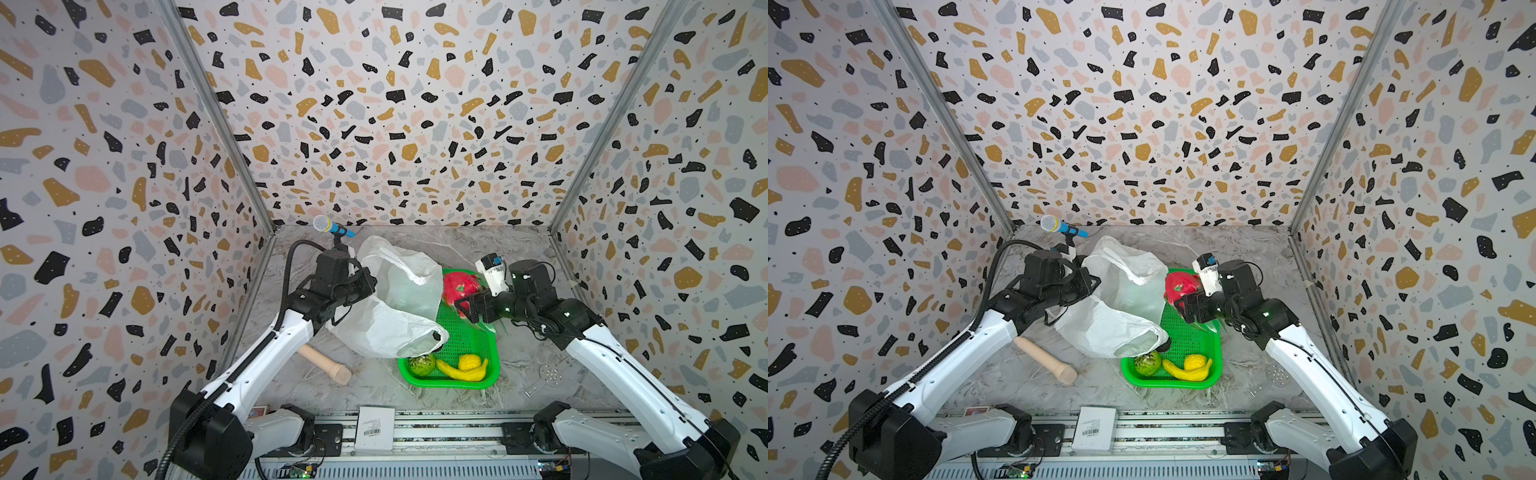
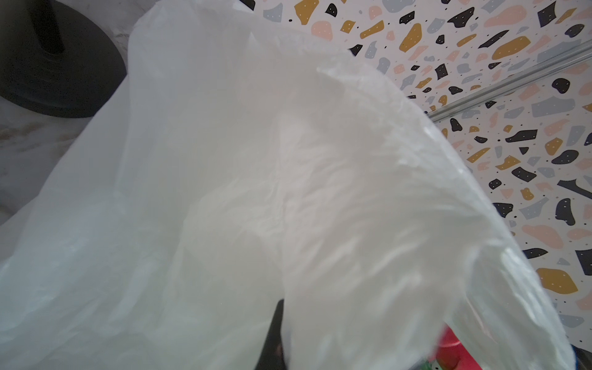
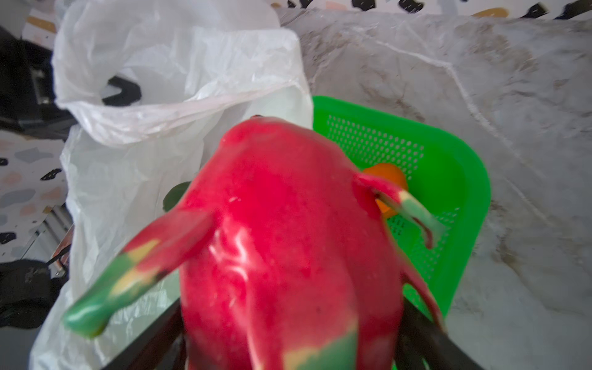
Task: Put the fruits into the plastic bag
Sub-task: 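Lift the dragon fruit with the right gripper and carry it into the bag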
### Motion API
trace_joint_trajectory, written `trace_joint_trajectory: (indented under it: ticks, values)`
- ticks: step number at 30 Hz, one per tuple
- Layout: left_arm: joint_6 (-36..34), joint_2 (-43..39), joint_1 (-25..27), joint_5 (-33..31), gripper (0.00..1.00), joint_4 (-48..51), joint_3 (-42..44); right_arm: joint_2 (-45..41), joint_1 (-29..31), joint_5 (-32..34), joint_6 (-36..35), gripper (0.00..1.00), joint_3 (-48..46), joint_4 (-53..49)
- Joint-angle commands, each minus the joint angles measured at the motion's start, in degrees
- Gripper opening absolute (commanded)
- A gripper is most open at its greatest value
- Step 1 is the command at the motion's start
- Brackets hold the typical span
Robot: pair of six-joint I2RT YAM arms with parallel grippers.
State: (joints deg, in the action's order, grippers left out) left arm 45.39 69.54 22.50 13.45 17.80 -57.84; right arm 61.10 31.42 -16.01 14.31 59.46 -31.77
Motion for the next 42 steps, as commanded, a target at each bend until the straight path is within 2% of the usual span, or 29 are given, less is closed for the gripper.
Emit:
trace_joint_trajectory:
  ticks: [1,5,8,16,24,29,33,38,42]
  values:
    - [-1.4,0.2,-0.4,0.8,0.0,-1.7,-0.3,0.8,3.8,-6.2,-0.6,0.55,0.2,3.9]
    - [-1.9,0.1,-0.4,1.0,0.0,-1.7,-0.5,4.9,9.5,-6.9,1.3,0.55,0.7,9.9]
    - [-2.8,0.1,-0.4,1.2,0.0,-1.1,-0.7,8.7,11.1,-7.9,2.2,0.55,2.4,13.2]
    - [-4.8,-1.5,-0.4,1.5,0.0,-0.6,-0.3,18.4,11.3,-6.4,3.0,0.55,11.4,15.3]
    - [-6.7,-2.6,-0.4,2.1,0.0,-0.2,0.1,22.5,9.7,-2.0,4.4,0.57,16.7,16.6]
    - [-6.9,-2.7,-0.4,3.0,0.0,-0.7,0.2,23.5,6.4,-6.4,8.6,0.57,16.6,22.0]
    - [-6.7,-2.8,-0.3,4.0,0.0,-1.8,0.0,25.8,6.6,-8.4,12.9,0.57,17.4,25.2]
    - [-5.1,-2.6,-0.4,5.3,0.0,-3.6,0.0,28.0,10.3,-10.0,20.4,0.57,16.8,32.3]
    - [-2.2,-2.3,-0.4,8.3,0.0,-6.6,0.6,28.5,13.1,-7.0,28.4,0.58,14.0,37.2]
